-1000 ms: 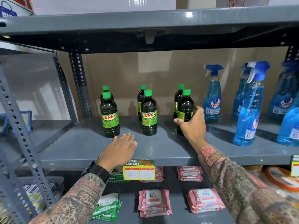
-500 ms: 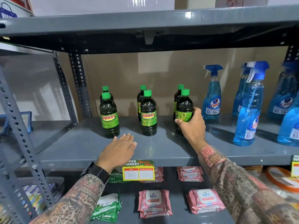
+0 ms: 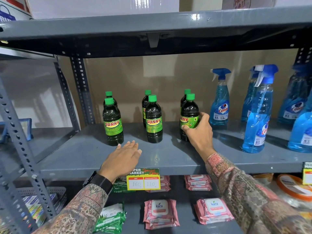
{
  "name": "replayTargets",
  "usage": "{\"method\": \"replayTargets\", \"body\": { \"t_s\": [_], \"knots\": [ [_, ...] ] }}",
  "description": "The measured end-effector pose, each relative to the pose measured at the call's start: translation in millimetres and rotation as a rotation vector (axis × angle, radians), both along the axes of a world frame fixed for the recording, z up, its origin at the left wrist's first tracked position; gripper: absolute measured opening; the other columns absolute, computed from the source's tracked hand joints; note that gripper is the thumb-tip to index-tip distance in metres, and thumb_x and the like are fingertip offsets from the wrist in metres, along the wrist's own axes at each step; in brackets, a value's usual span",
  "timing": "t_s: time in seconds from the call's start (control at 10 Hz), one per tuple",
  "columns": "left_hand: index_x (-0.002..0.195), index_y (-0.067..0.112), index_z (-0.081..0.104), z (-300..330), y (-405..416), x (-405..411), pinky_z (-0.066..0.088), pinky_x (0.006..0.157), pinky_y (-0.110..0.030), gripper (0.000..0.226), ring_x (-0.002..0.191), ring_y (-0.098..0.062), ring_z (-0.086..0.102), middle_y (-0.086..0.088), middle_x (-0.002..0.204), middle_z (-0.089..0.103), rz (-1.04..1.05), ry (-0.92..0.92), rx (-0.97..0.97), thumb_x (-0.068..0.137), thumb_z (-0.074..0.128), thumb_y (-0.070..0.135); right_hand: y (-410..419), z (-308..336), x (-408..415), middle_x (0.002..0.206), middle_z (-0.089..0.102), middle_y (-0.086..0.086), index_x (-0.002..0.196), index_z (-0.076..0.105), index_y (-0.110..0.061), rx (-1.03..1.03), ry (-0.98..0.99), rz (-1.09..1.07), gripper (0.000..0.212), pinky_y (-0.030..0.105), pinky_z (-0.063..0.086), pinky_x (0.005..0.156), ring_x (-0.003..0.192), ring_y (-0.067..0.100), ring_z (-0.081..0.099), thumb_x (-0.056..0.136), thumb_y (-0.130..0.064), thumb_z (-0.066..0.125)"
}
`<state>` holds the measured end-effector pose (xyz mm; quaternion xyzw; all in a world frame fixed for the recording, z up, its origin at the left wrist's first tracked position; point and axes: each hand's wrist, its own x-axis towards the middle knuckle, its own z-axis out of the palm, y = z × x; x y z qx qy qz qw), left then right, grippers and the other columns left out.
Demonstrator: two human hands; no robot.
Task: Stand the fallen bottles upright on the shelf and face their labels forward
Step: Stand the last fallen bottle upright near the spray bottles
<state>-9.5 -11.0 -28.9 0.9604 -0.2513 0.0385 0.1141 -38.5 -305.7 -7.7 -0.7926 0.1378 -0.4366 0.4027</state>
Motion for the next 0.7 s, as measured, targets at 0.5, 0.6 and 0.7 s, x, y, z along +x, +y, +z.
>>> {"method": "replayTargets", "body": {
  "t_s": [0.5,0.6,0.7],
  "knots": [
    [0.165,0.016,0.019,-2.8,1.5,2.5,0.002,0.130,-0.038,0.063,0.160,-0.013,0.010,0.002,0.174,0.013,-0.012,-0.011,-0.002,0.110,0.018,0.047,-1.8,-1.8,2.2,0.126,0.059,0.008,0.132,0.046,-0.014,-0.031,0.055,-0.019,0.078,0.041,0.051,0.092,0.107,0.024,0.059,0.074,-0.040,0.091],
    [0.165,0.017,0.019,-3.0,1.5,3.6,0.002,0.130,-0.039,0.063,0.160,-0.013,0.009,0.002,0.174,0.012,-0.014,-0.013,0.001,0.110,0.017,0.047,-2.9,-3.9,4.0,0.122,0.062,0.007,0.134,0.048,-0.015,-0.038,0.076,0.029,0.064,0.038,0.048,0.088,0.104,0.022,0.059,0.083,-0.029,0.084],
    [0.165,0.017,0.018,-3.9,1.9,5.3,0.001,0.130,-0.038,0.063,0.160,-0.013,0.009,0.002,0.174,0.012,-0.019,-0.015,0.005,0.110,0.017,0.048,-2.7,-4.0,5.4,0.115,0.061,0.002,0.132,0.050,-0.015,-0.044,0.076,0.038,0.058,0.039,0.048,0.088,0.106,0.025,0.061,0.083,-0.024,0.081]
  ]
}}
